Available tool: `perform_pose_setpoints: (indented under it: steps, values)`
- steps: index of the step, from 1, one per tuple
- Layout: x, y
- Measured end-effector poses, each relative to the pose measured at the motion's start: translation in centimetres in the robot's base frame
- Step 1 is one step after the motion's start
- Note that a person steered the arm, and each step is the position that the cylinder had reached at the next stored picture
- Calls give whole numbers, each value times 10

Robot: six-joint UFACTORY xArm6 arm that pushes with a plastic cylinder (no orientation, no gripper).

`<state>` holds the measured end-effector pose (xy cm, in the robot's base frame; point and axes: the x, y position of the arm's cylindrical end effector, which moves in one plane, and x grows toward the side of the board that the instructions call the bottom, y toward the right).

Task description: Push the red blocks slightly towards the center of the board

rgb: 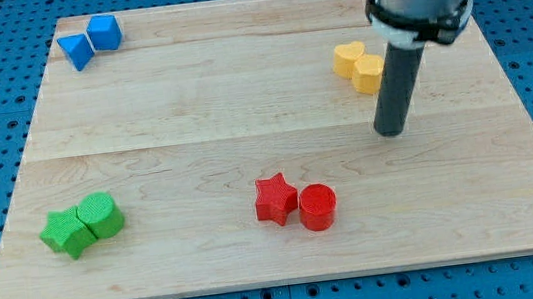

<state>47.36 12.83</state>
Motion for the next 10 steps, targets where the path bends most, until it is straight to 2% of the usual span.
perform_pose_setpoints:
  steps: [2,3,4,6,7,8,9,10]
  values:
    - [57,-45]
    - [79,-25]
    - [108,-73]
    - [64,-202]
    - [96,-202]
    - [128,-110]
    - [114,-63]
    - [74,-113]
